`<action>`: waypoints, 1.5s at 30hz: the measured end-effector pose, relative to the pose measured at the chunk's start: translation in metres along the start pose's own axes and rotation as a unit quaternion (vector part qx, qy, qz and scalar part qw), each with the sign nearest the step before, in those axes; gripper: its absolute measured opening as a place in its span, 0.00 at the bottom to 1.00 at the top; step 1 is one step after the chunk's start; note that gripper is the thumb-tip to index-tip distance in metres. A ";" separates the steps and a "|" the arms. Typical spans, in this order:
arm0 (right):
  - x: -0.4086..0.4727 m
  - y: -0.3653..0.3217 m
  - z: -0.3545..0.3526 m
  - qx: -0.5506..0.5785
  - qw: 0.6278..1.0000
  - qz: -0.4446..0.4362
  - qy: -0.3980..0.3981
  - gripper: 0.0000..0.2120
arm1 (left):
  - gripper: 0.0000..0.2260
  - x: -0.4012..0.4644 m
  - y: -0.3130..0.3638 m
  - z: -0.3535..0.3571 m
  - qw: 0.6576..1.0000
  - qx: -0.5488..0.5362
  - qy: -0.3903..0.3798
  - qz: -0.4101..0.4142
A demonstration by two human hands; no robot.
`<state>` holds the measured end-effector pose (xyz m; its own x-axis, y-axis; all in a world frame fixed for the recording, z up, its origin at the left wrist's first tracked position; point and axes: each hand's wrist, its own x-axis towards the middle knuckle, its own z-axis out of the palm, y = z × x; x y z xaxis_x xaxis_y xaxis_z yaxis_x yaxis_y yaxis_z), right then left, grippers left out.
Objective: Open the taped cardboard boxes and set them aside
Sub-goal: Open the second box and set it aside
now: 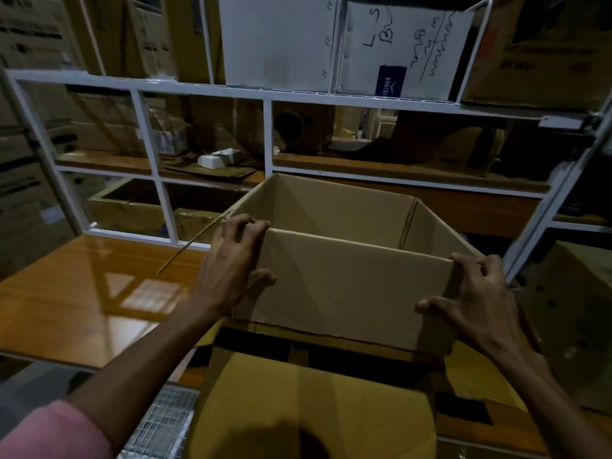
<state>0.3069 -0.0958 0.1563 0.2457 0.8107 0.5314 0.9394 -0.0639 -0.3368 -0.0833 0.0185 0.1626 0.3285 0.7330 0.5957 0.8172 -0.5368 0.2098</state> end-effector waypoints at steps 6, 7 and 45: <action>0.002 -0.016 0.005 0.004 0.999 0.028 -0.023 0.44 | 0.43 0.004 -0.016 0.012 1.000 -0.023 -0.016 -0.011; 0.003 -0.017 0.007 0.010 0.999 0.031 -0.030 0.43 | 0.44 0.001 -0.019 0.015 0.999 -0.026 -0.025 -0.015; -0.030 -0.029 0.050 0.053 0.993 0.082 -0.071 0.46 | 0.59 -0.081 0.035 0.087 0.962 0.140 -0.226 0.058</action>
<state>0.2603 -0.0888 0.1113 0.3495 0.8687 0.3509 0.8575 -0.1456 -0.4935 -0.0403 -0.0229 0.0546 0.5454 0.8161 0.1912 0.8377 -0.5384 -0.0915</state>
